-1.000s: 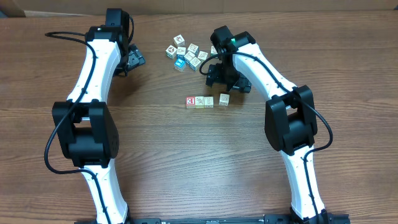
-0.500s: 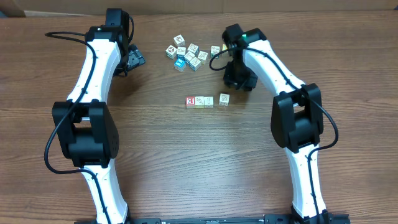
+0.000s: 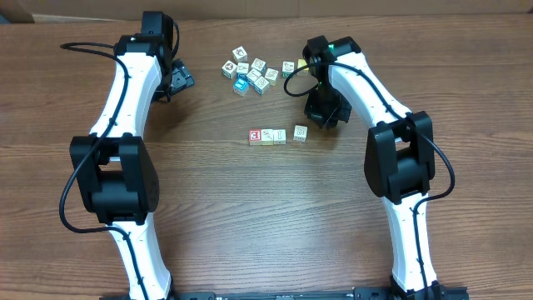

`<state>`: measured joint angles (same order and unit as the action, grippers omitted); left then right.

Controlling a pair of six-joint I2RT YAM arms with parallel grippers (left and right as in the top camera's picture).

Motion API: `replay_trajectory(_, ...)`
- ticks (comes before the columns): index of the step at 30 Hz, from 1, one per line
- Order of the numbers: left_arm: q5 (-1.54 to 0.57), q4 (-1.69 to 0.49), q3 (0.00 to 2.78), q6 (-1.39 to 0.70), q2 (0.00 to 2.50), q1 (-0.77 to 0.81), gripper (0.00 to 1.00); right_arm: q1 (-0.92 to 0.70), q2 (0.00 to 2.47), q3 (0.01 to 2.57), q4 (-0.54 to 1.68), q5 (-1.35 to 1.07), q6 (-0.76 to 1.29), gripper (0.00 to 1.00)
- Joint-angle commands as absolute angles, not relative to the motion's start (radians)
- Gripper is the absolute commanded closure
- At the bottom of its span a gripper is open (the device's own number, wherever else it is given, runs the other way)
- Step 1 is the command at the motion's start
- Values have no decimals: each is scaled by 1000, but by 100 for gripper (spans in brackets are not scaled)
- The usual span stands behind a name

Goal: Form a horizontal line
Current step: 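Open the right gripper and release the B block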

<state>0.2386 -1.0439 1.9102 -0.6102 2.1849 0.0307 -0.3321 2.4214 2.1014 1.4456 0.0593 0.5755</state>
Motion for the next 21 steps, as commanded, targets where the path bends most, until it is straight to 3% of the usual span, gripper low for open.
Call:
replay_trajectory(1,235,-1042,1933,-606,2203,33,0,-342,2407,2093,1456,66,572,91)
replay_trajectory(21,235,-1042,1933,-606,2203,33,0,-411,2407,2094,1449,9,440,91)
